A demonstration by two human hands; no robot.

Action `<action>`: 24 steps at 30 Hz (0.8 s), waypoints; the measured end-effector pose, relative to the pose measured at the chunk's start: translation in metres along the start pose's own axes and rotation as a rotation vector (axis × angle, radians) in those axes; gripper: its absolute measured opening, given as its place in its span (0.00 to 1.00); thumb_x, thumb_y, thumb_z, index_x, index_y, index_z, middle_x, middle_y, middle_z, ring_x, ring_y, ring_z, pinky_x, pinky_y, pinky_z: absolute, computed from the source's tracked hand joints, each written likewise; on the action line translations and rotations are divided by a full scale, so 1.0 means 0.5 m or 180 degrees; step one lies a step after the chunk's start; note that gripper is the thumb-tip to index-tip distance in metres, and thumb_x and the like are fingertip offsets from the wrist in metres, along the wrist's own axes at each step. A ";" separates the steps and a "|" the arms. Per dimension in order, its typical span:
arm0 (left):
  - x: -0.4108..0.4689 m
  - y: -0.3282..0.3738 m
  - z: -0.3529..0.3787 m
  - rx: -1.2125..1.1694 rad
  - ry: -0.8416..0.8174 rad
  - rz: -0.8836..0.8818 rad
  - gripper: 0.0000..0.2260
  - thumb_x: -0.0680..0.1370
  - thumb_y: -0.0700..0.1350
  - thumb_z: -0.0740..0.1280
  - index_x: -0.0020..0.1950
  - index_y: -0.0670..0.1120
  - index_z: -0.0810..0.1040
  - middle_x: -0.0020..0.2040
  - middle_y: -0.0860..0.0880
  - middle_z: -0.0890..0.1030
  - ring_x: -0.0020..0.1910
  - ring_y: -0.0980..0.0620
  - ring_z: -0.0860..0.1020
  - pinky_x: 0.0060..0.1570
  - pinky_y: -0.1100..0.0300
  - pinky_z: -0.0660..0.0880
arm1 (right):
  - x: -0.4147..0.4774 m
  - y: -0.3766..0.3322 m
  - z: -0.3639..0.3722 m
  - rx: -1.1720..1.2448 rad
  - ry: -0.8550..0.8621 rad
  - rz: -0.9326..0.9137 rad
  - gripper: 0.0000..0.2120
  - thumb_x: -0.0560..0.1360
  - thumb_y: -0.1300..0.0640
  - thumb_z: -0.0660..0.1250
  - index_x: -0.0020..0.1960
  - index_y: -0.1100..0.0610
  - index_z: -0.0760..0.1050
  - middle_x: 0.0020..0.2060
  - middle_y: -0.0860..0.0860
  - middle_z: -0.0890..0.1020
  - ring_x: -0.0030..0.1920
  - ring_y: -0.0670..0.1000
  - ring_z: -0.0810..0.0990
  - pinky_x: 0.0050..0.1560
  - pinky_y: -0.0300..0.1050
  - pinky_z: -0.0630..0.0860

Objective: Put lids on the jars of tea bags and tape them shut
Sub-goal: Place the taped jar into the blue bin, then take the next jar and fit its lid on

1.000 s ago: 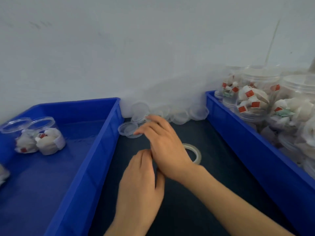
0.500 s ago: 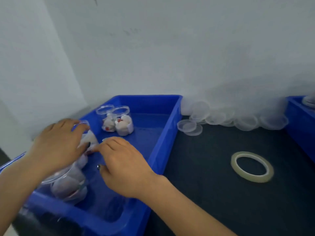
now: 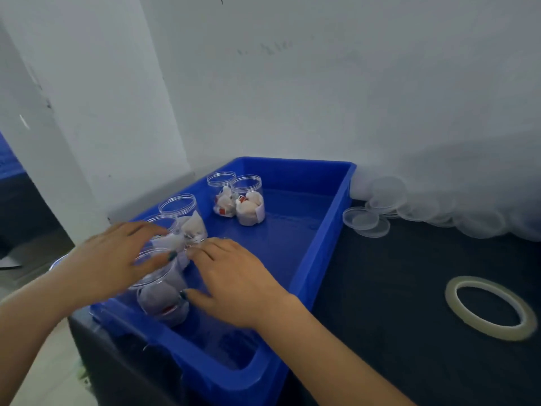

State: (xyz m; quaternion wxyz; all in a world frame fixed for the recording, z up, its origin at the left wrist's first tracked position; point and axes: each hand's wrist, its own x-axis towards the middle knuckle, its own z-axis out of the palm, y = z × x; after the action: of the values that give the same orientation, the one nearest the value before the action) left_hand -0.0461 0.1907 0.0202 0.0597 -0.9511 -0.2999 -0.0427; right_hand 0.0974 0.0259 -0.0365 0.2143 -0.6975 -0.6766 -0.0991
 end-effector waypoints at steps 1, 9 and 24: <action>-0.021 -0.001 0.005 0.0099 -0.0001 0.0028 0.36 0.69 0.75 0.49 0.72 0.62 0.70 0.72 0.59 0.71 0.69 0.55 0.71 0.67 0.53 0.71 | 0.000 -0.001 -0.001 0.0064 0.0018 -0.0018 0.26 0.82 0.46 0.63 0.74 0.60 0.67 0.72 0.55 0.71 0.73 0.53 0.65 0.76 0.49 0.57; -0.056 0.015 0.043 0.0320 0.0309 -0.0035 0.10 0.77 0.60 0.67 0.42 0.63 0.66 0.47 0.63 0.76 0.45 0.61 0.75 0.40 0.63 0.73 | -0.001 -0.007 -0.005 0.0177 -0.0063 -0.0087 0.35 0.80 0.45 0.66 0.79 0.61 0.59 0.78 0.56 0.64 0.77 0.54 0.60 0.78 0.49 0.56; -0.100 0.273 -0.061 -0.1055 0.2379 0.0884 0.07 0.73 0.39 0.74 0.49 0.46 0.79 0.46 0.49 0.82 0.43 0.47 0.81 0.36 0.47 0.80 | -0.053 0.007 -0.068 0.1719 0.1762 0.0973 0.50 0.73 0.48 0.75 0.81 0.45 0.42 0.74 0.46 0.68 0.63 0.45 0.77 0.53 0.49 0.82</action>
State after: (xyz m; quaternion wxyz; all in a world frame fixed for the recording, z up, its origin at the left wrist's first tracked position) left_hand -0.0100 0.0473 0.0326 0.0159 -0.8984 -0.1160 -0.4233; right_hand 0.1043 -0.0129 -0.0180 0.5756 -0.6557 -0.4838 -0.0689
